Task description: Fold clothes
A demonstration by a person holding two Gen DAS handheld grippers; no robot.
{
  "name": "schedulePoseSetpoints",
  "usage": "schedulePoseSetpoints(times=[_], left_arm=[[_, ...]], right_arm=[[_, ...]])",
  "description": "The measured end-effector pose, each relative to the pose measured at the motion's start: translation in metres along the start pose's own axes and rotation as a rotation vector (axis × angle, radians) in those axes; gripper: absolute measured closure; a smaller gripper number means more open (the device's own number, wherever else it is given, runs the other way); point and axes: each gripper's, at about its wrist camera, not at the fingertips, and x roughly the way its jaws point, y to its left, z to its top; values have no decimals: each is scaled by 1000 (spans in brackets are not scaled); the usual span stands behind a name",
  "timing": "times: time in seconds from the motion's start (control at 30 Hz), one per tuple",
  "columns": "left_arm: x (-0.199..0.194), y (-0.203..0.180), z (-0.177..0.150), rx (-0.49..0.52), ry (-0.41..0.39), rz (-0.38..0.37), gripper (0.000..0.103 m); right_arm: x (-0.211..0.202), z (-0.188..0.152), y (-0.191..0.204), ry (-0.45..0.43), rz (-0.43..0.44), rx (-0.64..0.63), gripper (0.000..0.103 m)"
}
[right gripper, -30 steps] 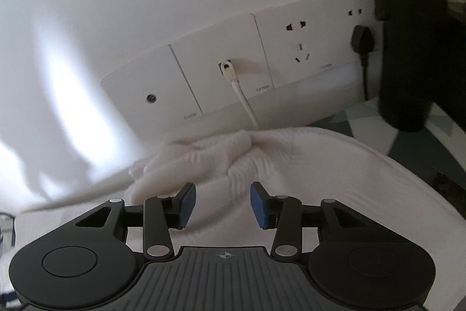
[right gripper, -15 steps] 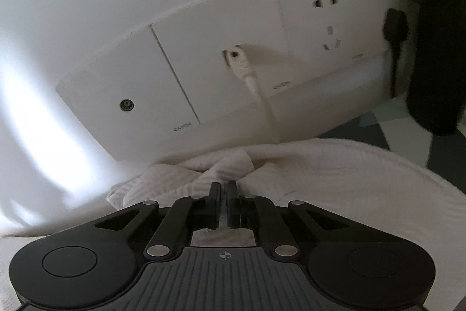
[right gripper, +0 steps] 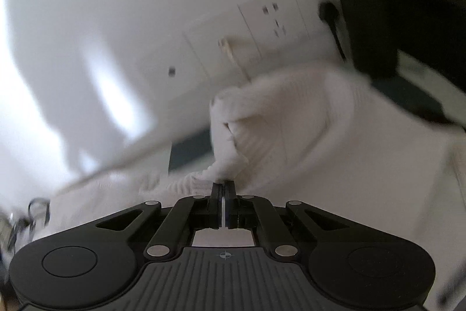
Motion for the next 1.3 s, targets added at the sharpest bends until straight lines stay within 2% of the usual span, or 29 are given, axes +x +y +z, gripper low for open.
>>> schedulePoseSetpoints(times=[0.1,0.2,0.27,0.33,0.57,0.6,0.63,0.7,0.8,0.87,0.9,0.93,1.0,1.1,1.17,1.3], left_arm=[[0,1,-1,1,-6,-1,0],[1,3,-1,1,-10,-2,0],[1,4,-1,2,-12,-3,0],[2,5,-1,2,-15,-3,0],[1,6,-2,3,-23,-5,0],[1,6,-3,3,-25,-5,0],[1,6,-3,2,-27,-5,0],[0,6,-4,1,-29,-4,0],[-1,6,-5,3,-29,-6,0],[-1,6,-5,4,-28,-6,0],[-2,6,-5,4,-27,-6,0],[-2,6,-5,4,-26,-6,0],[-2,6,-4,4,-27,-5,0],[-3,7,-5,4,-29,-5,0],[-3,7,-4,3,-29,-6,0],[-3,8,-3,2,-21,-7,0]], right_arm=[[-10,-33,0,89,-30,-28,103],[-19,-46,3,144,-81,-65,103],[-27,-41,6,133,-103,-77,97],[-39,-34,11,103,-121,-89,84],[-63,-1,34,-83,-124,-182,65],[-60,4,37,-103,-124,-202,53],[-56,8,37,-104,-126,-223,48],[-37,14,37,-54,-124,-256,47],[-12,10,43,19,-146,-325,35],[-4,3,51,55,-182,-374,39],[-5,-1,52,56,-184,-384,56],[-7,-6,52,54,-183,-390,79],[-19,-9,43,44,-183,-365,92],[-44,-9,25,5,-164,-291,93],[-59,-8,9,9,-170,-276,93],[-82,-21,-12,82,-194,-298,93]])
